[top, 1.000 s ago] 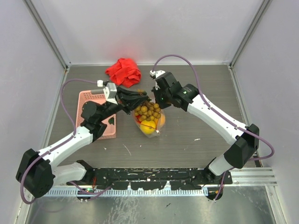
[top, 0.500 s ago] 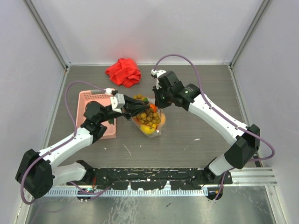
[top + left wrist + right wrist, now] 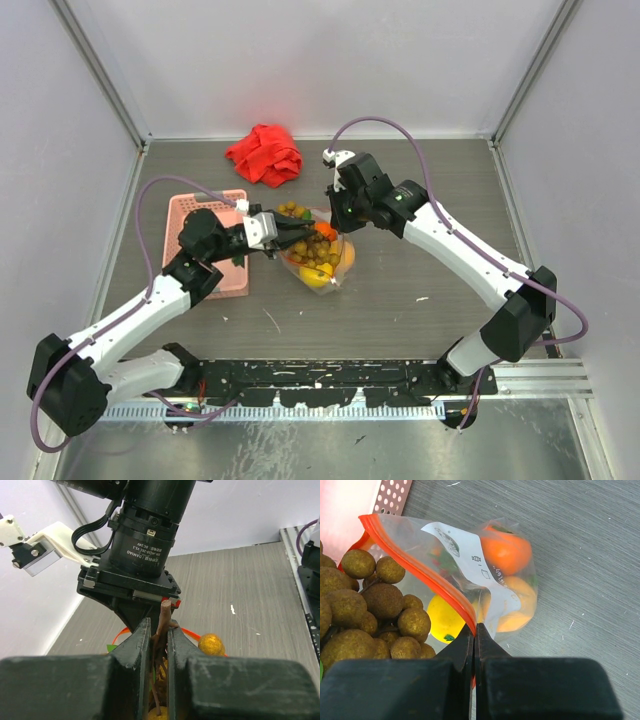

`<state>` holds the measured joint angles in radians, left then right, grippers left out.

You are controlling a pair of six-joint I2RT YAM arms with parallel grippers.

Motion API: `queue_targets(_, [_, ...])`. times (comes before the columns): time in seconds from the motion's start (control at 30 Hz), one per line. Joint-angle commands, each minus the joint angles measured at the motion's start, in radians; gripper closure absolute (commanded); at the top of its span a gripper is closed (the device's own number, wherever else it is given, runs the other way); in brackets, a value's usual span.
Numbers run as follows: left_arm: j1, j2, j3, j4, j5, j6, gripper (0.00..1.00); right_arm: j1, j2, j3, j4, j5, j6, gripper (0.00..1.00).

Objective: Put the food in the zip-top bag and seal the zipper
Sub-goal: Place the fake fruit in the zipper food storage bag.

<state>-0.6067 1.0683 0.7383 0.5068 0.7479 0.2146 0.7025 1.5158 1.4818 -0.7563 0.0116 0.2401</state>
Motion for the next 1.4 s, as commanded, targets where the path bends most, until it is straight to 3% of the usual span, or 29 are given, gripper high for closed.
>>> queue_targets(0.0, [-0.002, -0.030, 0.029, -0.017, -0.056, 0.086, 1.00, -0.004, -0.051, 0.003, 0.046, -0.012, 0.005, 1.00])
queue_targets(0.5, [0.005, -0.018, 0.010, 0.039, -0.308, 0.001, 1.00, -0.004, -0.060, 0.000, 0.046, -0.007, 0.005, 1.00])
queue_targets(1.03, [0.007, -0.045, 0.018, -0.056, -0.355, 0.074, 1.00, -0.009, -0.074, -0.011, 0.049, 0.000, 0.005, 1.00])
queue_targets(1.2, [0.005, -0.054, 0.013, -0.074, -0.263, 0.150, 1.00, -0.009, -0.074, -0.012, 0.058, -0.011, -0.001, 1.00])
queue_targets(1.37, [0.005, -0.048, 0.034, -0.126, -0.306, 0.179, 1.00, -0.009, -0.070, -0.003, 0.058, -0.014, -0.008, 1.00])
